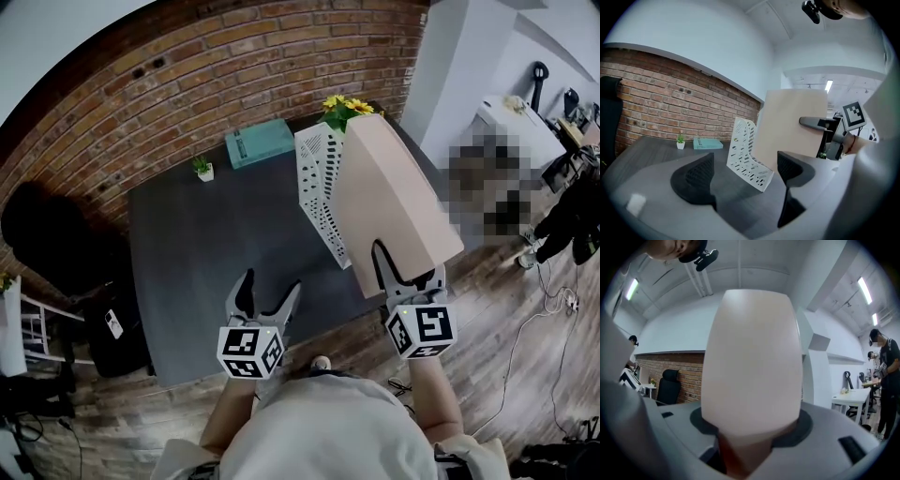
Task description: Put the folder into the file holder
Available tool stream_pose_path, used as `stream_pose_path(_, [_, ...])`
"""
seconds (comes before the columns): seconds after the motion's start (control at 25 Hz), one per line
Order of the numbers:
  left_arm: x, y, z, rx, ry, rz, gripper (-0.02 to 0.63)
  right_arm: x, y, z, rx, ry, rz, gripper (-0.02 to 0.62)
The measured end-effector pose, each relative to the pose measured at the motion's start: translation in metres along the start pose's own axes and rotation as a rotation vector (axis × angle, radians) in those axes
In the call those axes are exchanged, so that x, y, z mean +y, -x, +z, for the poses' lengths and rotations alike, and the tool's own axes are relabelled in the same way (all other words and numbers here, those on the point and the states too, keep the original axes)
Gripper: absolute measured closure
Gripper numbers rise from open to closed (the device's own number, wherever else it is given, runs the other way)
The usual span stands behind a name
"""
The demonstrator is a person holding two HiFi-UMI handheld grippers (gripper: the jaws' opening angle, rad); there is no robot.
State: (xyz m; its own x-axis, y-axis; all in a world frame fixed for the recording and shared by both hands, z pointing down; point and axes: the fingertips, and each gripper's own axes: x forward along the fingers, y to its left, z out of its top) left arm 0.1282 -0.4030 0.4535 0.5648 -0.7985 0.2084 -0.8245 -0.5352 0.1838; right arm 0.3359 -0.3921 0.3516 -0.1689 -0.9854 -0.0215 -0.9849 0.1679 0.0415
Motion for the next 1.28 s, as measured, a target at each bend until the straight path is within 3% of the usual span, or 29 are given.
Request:
stream_pose_path(0.6, [0.026,-0.001,0.001,0.013,0.001,0.102,0.196,0.003,-0.058,0.003,-0.017,0.033,0.105,0.316])
stream_pose_path(1.28, [0.042,-0.010,0.001,0.021,0.012,0.127,0.196,0.004,-0.121,0.006,-0.019,0.047,0.155,0.318])
